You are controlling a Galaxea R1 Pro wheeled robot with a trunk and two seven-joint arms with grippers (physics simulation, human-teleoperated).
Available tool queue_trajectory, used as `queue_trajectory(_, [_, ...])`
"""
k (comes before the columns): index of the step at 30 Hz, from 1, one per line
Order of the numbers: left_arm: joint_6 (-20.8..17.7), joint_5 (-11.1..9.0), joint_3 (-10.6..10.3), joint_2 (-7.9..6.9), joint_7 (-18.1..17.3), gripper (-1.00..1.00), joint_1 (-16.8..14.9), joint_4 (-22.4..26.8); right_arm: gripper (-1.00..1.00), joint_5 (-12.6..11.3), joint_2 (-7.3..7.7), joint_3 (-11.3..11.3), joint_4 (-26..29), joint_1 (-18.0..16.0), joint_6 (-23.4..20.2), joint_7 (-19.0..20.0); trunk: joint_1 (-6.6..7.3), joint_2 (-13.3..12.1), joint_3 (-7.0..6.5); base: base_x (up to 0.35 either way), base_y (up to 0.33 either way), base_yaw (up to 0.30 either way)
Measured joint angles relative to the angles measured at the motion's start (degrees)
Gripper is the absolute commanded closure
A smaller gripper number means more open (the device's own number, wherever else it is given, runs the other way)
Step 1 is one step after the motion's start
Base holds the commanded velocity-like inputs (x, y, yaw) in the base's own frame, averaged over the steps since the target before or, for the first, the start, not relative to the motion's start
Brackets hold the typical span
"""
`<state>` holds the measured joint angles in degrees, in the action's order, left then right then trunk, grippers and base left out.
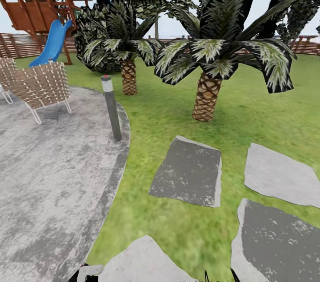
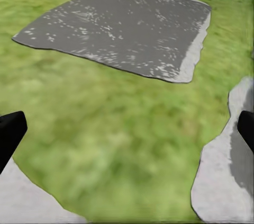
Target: Pick up the pesticide atomizer in the garden and spray insectifuge to fully cover both potted plants in the garden.
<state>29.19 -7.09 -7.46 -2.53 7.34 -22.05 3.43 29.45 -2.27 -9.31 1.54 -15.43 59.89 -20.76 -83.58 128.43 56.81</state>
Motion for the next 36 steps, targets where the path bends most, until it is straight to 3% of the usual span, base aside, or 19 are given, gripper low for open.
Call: queue_trajectory(36, [0.0,0.0,0.0,-0.09,0.0,1.00,0.0,0.0,-1.00,0.0,0.00,0.0,-0.1,0.0,0.0,0.0,0.00,0.0,0.00,0.000,0.000,-0.300])
